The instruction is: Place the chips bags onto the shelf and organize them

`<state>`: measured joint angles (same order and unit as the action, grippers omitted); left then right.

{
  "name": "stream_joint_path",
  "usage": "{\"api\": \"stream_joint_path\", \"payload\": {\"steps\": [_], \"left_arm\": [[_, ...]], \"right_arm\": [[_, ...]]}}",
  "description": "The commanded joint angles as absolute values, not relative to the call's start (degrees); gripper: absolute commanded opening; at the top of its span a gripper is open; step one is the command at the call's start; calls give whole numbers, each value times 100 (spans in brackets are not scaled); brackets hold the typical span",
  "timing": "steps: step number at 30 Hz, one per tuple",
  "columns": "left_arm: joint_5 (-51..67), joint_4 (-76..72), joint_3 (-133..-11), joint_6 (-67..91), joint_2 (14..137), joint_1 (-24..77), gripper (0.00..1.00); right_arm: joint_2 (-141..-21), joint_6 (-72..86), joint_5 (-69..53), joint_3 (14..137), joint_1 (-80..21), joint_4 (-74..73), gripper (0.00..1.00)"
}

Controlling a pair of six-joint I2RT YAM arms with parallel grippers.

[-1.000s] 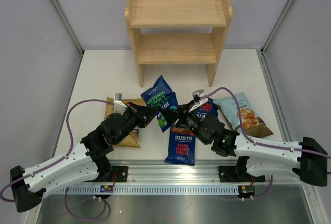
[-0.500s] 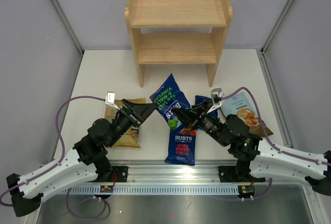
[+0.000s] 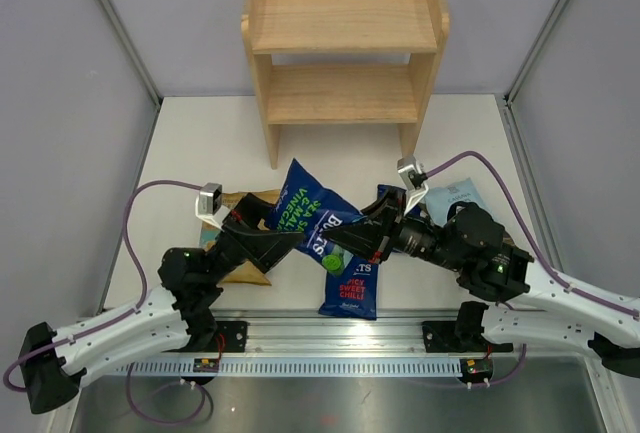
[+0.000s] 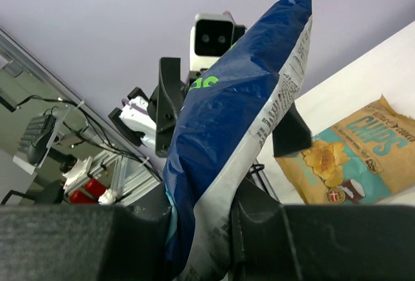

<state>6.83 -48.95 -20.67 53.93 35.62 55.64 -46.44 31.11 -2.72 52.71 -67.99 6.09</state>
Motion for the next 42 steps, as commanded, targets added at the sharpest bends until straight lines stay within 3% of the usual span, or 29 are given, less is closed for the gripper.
{"api": "stream_joint_path", "payload": {"steps": [1, 2, 3, 6, 7, 8, 9, 11, 12, 17, 23, 28, 31, 36, 42], "left_arm": [[1116, -6082, -1995, 5098, 3411, 5581, 86], [1081, -5952, -2004, 5054, 3349, 5572, 77], [1038, -5872, -2047, 4993, 3296, 5581, 61], [967, -5511, -2100, 4905, 3120, 5581, 43], [958, -5354, -2135, 4896, 3085, 5590, 29], [949, -5266, -2162, 4887, 3033, 5581, 24], [949, -5204, -2180, 4861, 3006, 5581, 20], [845, -5054, -2171, 4851, 2884, 5581, 15], [774, -5036, -2145, 4825, 2822, 5581, 14], [125, -5018, -1864, 4904, 2435, 5581, 10], [-342, -5106, -1732, 5010, 2303, 5581, 3], [-650, -5124, -1591, 5098, 2215, 5581, 3], [-685, -4915, -1626, 5001, 2092, 5581, 6], [-878, -3968, -1801, 4686, 1663, 5581, 36], [-1853, -2178, -2003, 4035, 224, 5581, 50]], "right_arm": [[-4667, 3226, -581, 5537, -6820, 220, 15], [-4676, 3226, -589, 5555, -6812, 185, 16], [-4702, 3226, -598, 5563, -6812, 115, 16], [-4729, 3234, -589, 5607, -6811, 44, 19], [-4720, 3226, -545, 5625, -6803, 35, 20], [-4728, 3226, -536, 5625, -6803, 44, 23], [-4720, 3234, -467, 5642, -6794, 27, 32], [-4711, 3252, -405, 5651, -6785, 26, 38], [-4685, 3278, -309, 5634, -6785, 26, 48], [-4562, 3506, -123, 5300, -6785, 298, 51], [-4869, 3779, -351, 5221, -6785, 826, 46], [-4983, 3867, -317, 5168, -6785, 1072, 43], [-4975, 3867, -150, 5177, -6785, 985, 30], [-4940, 3665, 191, 5300, -6785, 704, 17], [-4703, 3779, 134, 5440, -6199, 484, 15]]}}
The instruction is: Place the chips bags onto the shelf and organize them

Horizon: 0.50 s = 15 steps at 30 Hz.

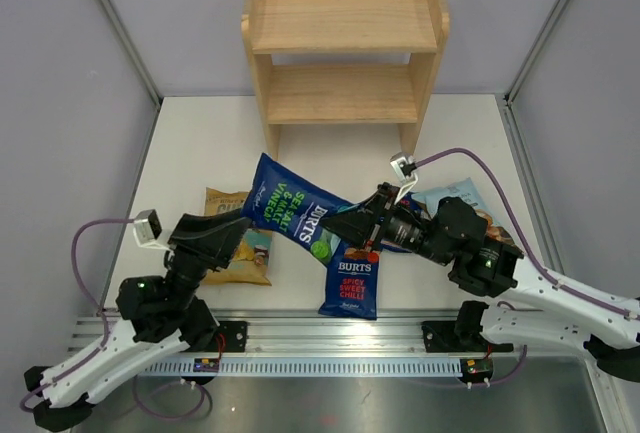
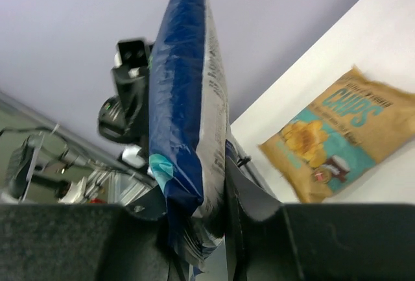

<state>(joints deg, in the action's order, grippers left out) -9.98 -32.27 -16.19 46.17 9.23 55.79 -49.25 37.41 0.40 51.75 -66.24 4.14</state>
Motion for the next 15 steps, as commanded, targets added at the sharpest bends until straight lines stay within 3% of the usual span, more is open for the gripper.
{"api": "stream_joint_path", "payload": {"steps": [1, 7, 15], "left_arm": [[-2011, -1840, -2100, 3947, 72, 5581, 52], [-3101, 840, -3364, 3726, -19, 5581, 68], [-3463, 3286, -5087, 3648, 1695, 5581, 89]], "right_arm": [[-4702, 3892, 36, 5519, -6022, 449, 15], [-5246, 4183, -852, 6509, -4635, 132, 13], [-6810, 5252, -1354, 8172, -3025, 438, 11]]}}
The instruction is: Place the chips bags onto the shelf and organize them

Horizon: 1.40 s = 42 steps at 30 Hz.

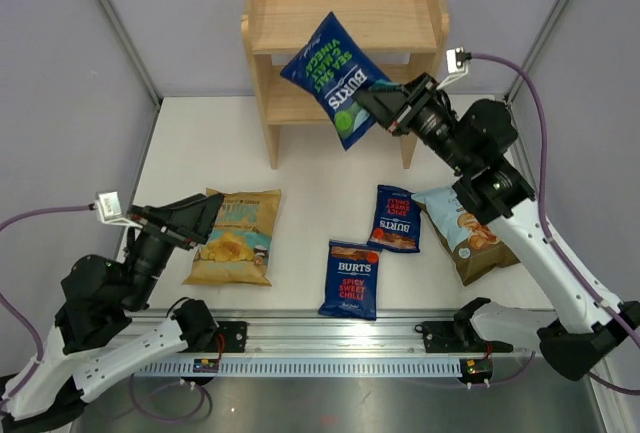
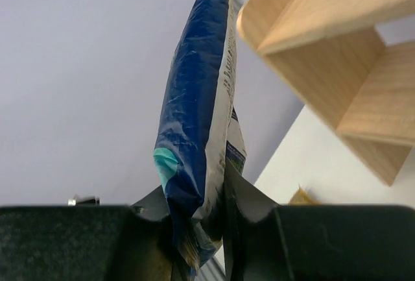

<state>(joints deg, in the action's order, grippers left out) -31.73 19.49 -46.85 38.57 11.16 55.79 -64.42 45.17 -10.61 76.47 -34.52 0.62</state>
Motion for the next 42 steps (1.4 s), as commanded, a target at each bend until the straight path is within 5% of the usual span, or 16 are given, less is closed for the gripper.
{"api": "stream_joint_path", "payload": {"steps": [1, 3, 14, 29, 42], "left_arm": [[-3419, 3383, -5185, 3578, 1827, 5581, 91], [-3375, 3690, -5447, 3411, 2196, 5581, 99], [-2900, 4711, -6600, 1996, 3067, 5581, 99], [-3340, 4069, -5590, 1819, 2558, 5581, 99], [-3357, 4060, -5326, 1916, 2189, 5572, 99]], "right_arm": [[-6942, 5386, -1336, 8261, -2936, 579, 11], [-7346, 5580, -1038, 8646, -2821, 685, 8], [-9165, 6214, 1043, 10115, -2944, 721, 6], [-11398, 5511, 3365, 13165, -4087, -580, 8], [-12726, 5449, 3972, 14975, -4386, -914, 10]]}}
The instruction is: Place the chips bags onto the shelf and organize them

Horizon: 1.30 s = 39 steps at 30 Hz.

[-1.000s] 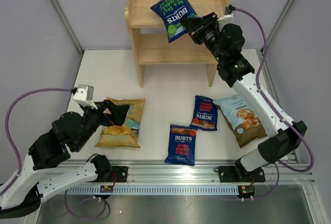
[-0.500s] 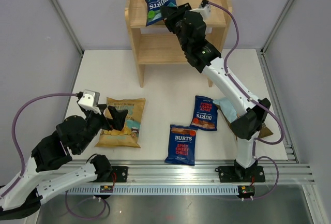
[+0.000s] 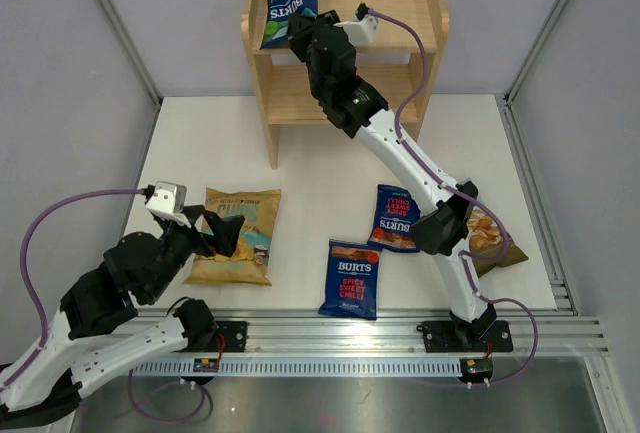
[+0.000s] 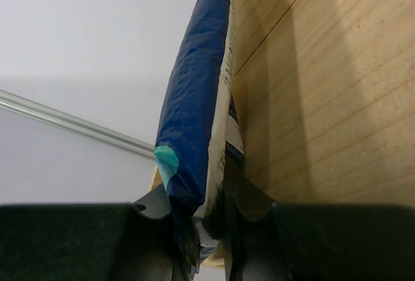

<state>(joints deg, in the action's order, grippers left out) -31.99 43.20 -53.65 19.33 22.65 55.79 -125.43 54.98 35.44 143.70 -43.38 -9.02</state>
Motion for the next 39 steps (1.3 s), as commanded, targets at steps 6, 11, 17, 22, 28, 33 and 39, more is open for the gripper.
{"api": "stream_joint_path", "payload": {"steps": [6, 11, 17, 22, 28, 33, 39], "left_arm": [[-3375, 4061, -5274, 1890, 2145, 5581, 99], [-3375, 4069, -5265, 1881, 2127, 5581, 99], [-3322, 4061, -5256, 1863, 2136, 5581, 99], [-3243, 4061, -5265, 1846, 2153, 5572, 99], [-3129, 4025, -5273, 1819, 2162, 5572, 99], [-3103, 4025, -5256, 1810, 2215, 5572, 99], [-3032, 4008, -5256, 1793, 2294, 5572, 99]], "right_arm": [[-13051, 5380, 3850, 15214, -4386, -765, 15], [-13166, 5177, 3551, 15372, -4386, -843, 30], [-12973, 4352, 3445, 15337, -4386, -993, 44], [-12920, 3482, 3366, 15425, -4377, -1221, 62], [-12850, 2778, 3270, 15477, -4307, -1476, 66], [-12727, 2339, 3357, 15399, -4263, -1573, 68], [-12533, 2320, 3235, 15275, -4105, -1827, 71]]}}
